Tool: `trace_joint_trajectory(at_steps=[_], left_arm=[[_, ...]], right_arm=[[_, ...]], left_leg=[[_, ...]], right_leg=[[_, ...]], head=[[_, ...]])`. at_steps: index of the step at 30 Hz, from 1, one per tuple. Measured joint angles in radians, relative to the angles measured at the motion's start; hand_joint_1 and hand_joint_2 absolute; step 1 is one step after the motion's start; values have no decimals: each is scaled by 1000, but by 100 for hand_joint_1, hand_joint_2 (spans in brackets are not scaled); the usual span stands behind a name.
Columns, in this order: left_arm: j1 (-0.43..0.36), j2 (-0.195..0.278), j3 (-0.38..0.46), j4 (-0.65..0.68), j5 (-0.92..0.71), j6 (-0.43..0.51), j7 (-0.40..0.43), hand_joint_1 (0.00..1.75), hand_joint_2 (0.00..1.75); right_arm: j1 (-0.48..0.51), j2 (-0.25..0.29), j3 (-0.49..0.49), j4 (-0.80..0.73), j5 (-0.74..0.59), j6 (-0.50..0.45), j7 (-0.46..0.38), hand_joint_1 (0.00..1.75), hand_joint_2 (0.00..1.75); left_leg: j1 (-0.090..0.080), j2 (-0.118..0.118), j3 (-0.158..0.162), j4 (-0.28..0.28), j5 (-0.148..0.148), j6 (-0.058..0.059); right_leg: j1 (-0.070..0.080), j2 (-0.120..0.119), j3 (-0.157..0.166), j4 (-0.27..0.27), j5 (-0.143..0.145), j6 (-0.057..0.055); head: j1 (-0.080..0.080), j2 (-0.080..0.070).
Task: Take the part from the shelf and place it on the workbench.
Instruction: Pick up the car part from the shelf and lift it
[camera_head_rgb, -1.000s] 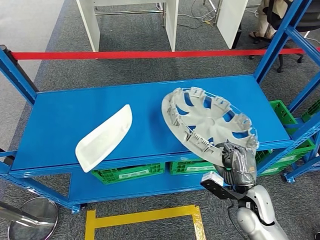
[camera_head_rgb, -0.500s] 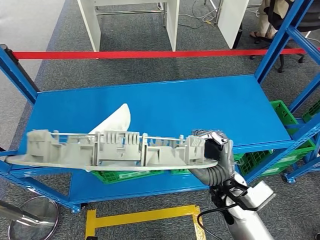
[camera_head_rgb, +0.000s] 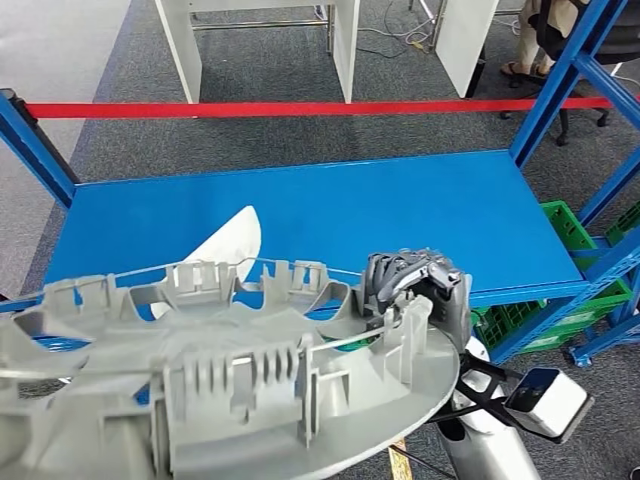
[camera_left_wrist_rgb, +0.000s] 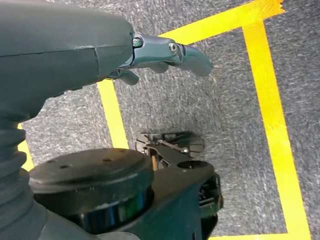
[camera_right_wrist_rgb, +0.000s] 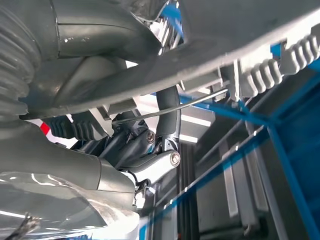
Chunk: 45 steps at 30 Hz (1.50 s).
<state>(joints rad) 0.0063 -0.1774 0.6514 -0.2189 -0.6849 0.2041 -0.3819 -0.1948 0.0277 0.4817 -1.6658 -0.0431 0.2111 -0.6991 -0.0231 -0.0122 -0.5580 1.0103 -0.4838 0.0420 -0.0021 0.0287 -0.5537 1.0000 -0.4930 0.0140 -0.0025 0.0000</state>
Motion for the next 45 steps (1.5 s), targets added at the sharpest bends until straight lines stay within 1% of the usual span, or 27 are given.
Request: trace_joint_trajectory(at_steps=[6, 12, 16, 18, 19, 21, 22, 23, 24, 25, 27, 28, 30, 32, 33, 34, 35, 36, 37, 38, 39, 40, 41, 42, 43, 44, 45], left_arm=[[13, 15, -14, 0, -32, 18, 10, 0, 175], [21, 25, -63, 1, -117, 46, 51, 0, 175], [10, 29, -109, 8, -173, 37, 101, 0, 175], [3, 28, -124, 10, -182, 33, 115, 0, 175], [1, 27, -129, 11, -183, 32, 118, 0, 175], [-1, 26, -138, 11, -183, 33, 120, 0, 175], [-2, 26, -142, 12, -184, 33, 121, 0, 175], [-3, 26, -145, 12, -185, 34, 120, 0, 175], [-4, 26, -147, 12, -187, 35, 120, 0, 175], [-6, 26, -149, 12, -189, 38, 120, 0, 175], [-9, 22, -152, 13, -190, 43, 123, 0, 175], [-10, 20, -153, 13, -187, 44, 126, 0, 175], [-14, 18, -152, 14, -177, 43, 130, 0, 175], [-17, 18, -151, 14, -169, 39, 131, 0, 175], [-18, 18, -151, 14, -167, 36, 132, 0, 175], [-19, 18, -151, 14, -165, 34, 132, 0, 175], [-22, 19, -150, 14, -163, 31, 133, 0, 175], [-24, 19, -150, 14, -163, 29, 135, 0, 175], [-27, 19, -150, 14, -162, 28, 136, 0, 175], [-29, 20, -150, 15, -162, 28, 137, 0, 175], [-30, 20, -150, 15, -163, 27, 139, 0, 175], [-31, 20, -150, 15, -163, 27, 141, 0, 175], [-30, 20, -150, 15, -164, 26, 142, 0, 175], [-29, 19, -150, 15, -164, 26, 143, 0, 175], [-29, 18, -150, 16, -165, 26, 144, 0, 175], [-29, 17, -150, 17, -165, 26, 145, 0, 175], [-29, 16, -150, 18, -165, 26, 146, 0, 175]], right_arm=[[21, 16, 1, 53, 11, 46, 2, 175, 175], [21, 56, 19, 106, 13, 94, 5, 175, 175], [7, 80, 50, 131, 31, 92, 5, 175, 175], [-3, 85, 70, 137, 42, 71, 5, 175, 175], [-8, 86, 79, 139, 47, 60, 5, 175, 175], [-13, 86, 93, 145, 51, 46, 5, 175, 175], [-14, 86, 98, 149, 51, 41, 5, 175, 175], [-13, 86, 102, 153, 51, 36, 5, 175, 175], [-14, 86, 105, 156, 51, 32, 5, 175, 175], [-14, 86, 108, 159, 52, 27, 5, 175, 175], [-16, 86, 115, 160, 52, 16, 5, 175, 175], [-17, 86, 118, 160, 52, 11, 5, 175, 175], [-20, 86, 123, 160, 51, 2, 5, 175, 175], [-21, 86, 128, 160, 50, -3, 5, 175, 175], [-22, 86, 132, 160, 50, -5, 5, 175, 175], [-23, 86, 136, 160, 50, -5, 5, 175, 175], [-25, 86, 140, 160, 50, -6, 4, 175, 175], [-25, 86, 144, 160, 51, -7, 4, 175, 175], [-26, 86, 147, 161, 52, -8, 4, 175, 175], [-26, 86, 151, 162, 53, -10, 4, 175, 175], [-26, 86, 155, 162, 54, -12, 4, 175, 175], [-26, 86, 159, 163, 55, -14, 4, 175, 175], [-27, 86, 163, 163, 56, -17, 4, 175, 175], [-27, 86, 166, 163, 56, -19, 4, 175, 175], [-28, 86, 169, 163, 55, -22, 4, 175, 175], [-29, 86, 171, 163, 55, -24, 4, 175, 175], [-29, 85, 173, 163, 54, -26, 4, 175, 175]], left_leg=[[0, 0, -1, 1, 0, 0], [-1, 0, -5, 6, -1, 1], [-1, 1, -8, 6, 5, 11], [4, 6, -7, -2, 16, 22], [7, 9, -8, -6, 21, 26], [6, 11, -14, -5, 26, 29], [6, 13, -19, -3, 28, 28], [5, 14, -23, -1, 29, 28], [4, 14, -27, 2, 31, 27], [3, 14, -31, 5, 32, 26], [0, 14, -37, 10, 35, 22], [0, 14, -40, 11, 38, 17], [1, 15, -46, 11, 49, 4], [1, 14, -51, 12, 51, -8], [1, 12, -57, 25, 33, -15], [2, 11, -68, 55, 0, -22], [7, 10, -82, 105, -46, -30], [13, 10, -98, 168, -92, -38], [19, 10, -109, 228, -124, -45], [25, 10, -111, 269, -137, -52], [31, 10, -97, 275, -128, -59], [37, 10, -68, 245, -104, -66], [44, 11, -27, 186, -76, -74], [47, 11, 14, 121, -62, -82], [48, 10, 43, 67, -57, -84], [47, 9, 57, 34, -60, -81], [44, 7, 56, 24, -65, -73]], right_leg=[[0, 0, 0, -1, 0, 1], [-1, 0, -2, -1, 3, 4], [-2, 1, -3, -2, 7, 14], [-1, -5, -17, 24, -19, 20], [0, -10, -34, 63, -50, 22], [-1, -19, -82, 192, -123, 25], [-2, -20, -102, 249, -145, 26], [-2, -21, -109, 278, -149, 26], [-1, -21, -98, 268, -135, 24], [0, -21, -68, 220, -106, 19], [4, -25, 15, 80, -59, 6], [7, -28, 44, 29, -49, 1], [12, -30, 62, -4, -44, -5], [7, -31, 51, -15, -29, -12], [3, -32, 46, -20, -19, -18], [-2, -34, 38, -24, -9, -22], [-4, -36, 31, -25, 0, -25], [-5, -36, 20, -23, 8, -27], [-6, -37, 8, -19, 14, -26], [-7, -38, -4, -14, 20, -24], [-10, -39, -17, -8, 25, -21], [-13, -40, -30, 0, 29, -17], [-17, -40, -42, 9, 33, -12], [-19, -39, -54, 18, 36, -5], [-19, -39, -64, 25, 40, 2], [-18, -39, -72, 30, 46, 9], [-17, -41, -77, 31, 54, 17]], head=[[0, 0], [0, 0], [0, 0], [2, 0], [3, 0], [6, 0], [6, 0], [5, 0], [6, 0], [6, 0], [5, 0], [5, 0], [4, 0], [4, 0], [2, 0], [-1, 0], [-3, 0], [-6, 0], [-7, 0], [-7, 0], [-7, 0], [-7, 0], [-7, 0], [-10, 0], [-13, 0], [-14, 0], [-16, 0]])
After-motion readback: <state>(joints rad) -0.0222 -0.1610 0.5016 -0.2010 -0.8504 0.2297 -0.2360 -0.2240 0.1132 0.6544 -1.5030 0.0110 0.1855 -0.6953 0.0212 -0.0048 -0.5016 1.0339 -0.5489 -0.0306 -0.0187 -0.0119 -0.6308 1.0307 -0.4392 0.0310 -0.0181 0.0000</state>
